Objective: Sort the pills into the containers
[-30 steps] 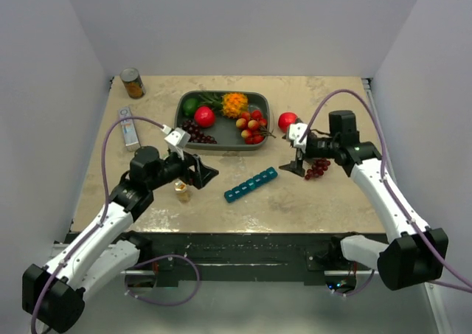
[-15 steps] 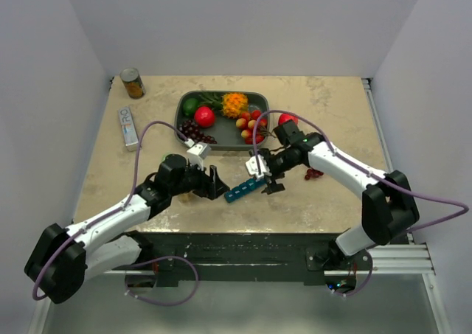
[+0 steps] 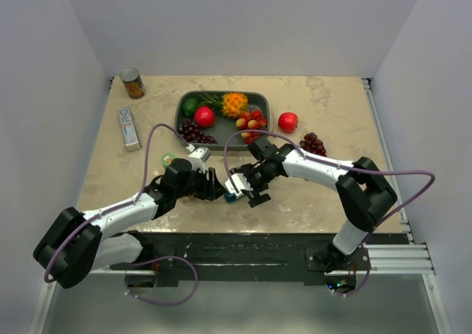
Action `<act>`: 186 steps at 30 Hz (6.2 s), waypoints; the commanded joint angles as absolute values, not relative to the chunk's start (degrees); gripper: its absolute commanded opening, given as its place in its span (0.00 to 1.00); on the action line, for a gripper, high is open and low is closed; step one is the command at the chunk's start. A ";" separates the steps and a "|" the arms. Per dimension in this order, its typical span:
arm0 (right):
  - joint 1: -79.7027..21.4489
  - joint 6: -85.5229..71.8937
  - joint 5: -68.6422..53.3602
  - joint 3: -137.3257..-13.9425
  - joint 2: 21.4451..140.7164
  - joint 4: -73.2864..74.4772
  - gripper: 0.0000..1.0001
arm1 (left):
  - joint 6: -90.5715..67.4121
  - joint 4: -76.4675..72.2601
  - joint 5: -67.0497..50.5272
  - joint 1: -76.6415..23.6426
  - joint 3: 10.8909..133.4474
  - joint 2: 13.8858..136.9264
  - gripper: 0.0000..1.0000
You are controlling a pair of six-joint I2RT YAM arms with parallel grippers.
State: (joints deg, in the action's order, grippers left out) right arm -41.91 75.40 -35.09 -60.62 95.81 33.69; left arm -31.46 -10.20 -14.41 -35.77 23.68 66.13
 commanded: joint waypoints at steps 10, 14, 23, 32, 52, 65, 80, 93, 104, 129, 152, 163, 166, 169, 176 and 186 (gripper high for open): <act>-45.09 71.10 -31.47 -63.46 100.28 28.48 0.73 | -34.19 -21.18 -14.15 -36.56 22.06 75.14 0.50; -45.26 70.14 -31.12 -63.02 100.63 26.29 0.70 | -34.37 -22.50 -14.59 -36.83 21.97 77.08 0.49; -46.84 70.49 -29.89 -62.84 101.07 26.28 0.59 | -34.89 -22.06 -14.15 -37.09 21.97 79.89 0.43; -48.25 71.72 -26.81 -62.40 102.04 26.19 0.51 | -35.25 -21.53 -14.15 -37.18 22.15 81.82 0.40; -47.90 63.12 -30.05 -66.62 103.36 28.74 0.22 | -35.51 -22.06 -14.50 -37.27 21.01 82.44 0.19; -45.88 52.04 -25.49 -64.78 103.36 20.84 0.09 | -36.91 -25.31 -16.96 -37.70 18.64 80.42 0.18; -45.09 45.71 -25.48 -67.14 104.15 20.83 0.12 | -38.06 -27.42 -18.20 -39.37 15.21 81.04 0.18; -42.01 43.15 -25.06 -68.82 106.09 21.63 0.14 | -36.12 -23.56 -14.94 -41.75 15.38 81.04 0.18; -42.01 43.95 -24.70 -66.53 104.68 20.04 0.16 | -35.68 -18.73 -13.89 -41.92 20.38 77.17 0.24; -40.61 47.37 -27.24 -65.30 97.74 22.23 0.71 | -35.51 -13.89 -16.79 -41.92 21.36 61.44 0.53; -33.50 47.64 -32.96 -64.69 90.88 26.54 0.76 | -48.05 9.81 -7.93 -56.66 23.46 55.63 0.75; -30.67 46.67 -34.28 -63.81 89.47 25.66 0.77 | -65.04 30.39 14.67 -80.68 46.92 85.24 0.85; -30.41 46.67 -34.72 -63.46 89.03 25.40 0.77 | -65.82 31.55 16.69 -81.56 49.83 88.50 0.84; -30.15 46.67 -35.33 -63.19 88.51 25.23 0.77 | -66.70 32.69 18.10 -81.56 50.18 88.59 0.82; -29.71 46.58 -36.12 -63.11 88.51 25.22 0.77 | -67.68 33.84 19.42 -81.56 51.33 91.13 0.78; -29.36 46.58 -37.00 -63.02 88.68 25.31 0.77 | -67.22 33.13 19.60 -81.56 56.25 96.15 0.76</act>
State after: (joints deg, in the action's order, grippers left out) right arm -29.80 47.31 -34.41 -63.26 90.67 26.09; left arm -65.78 32.64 17.21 -81.36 53.80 94.80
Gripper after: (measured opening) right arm 0.765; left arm 0.766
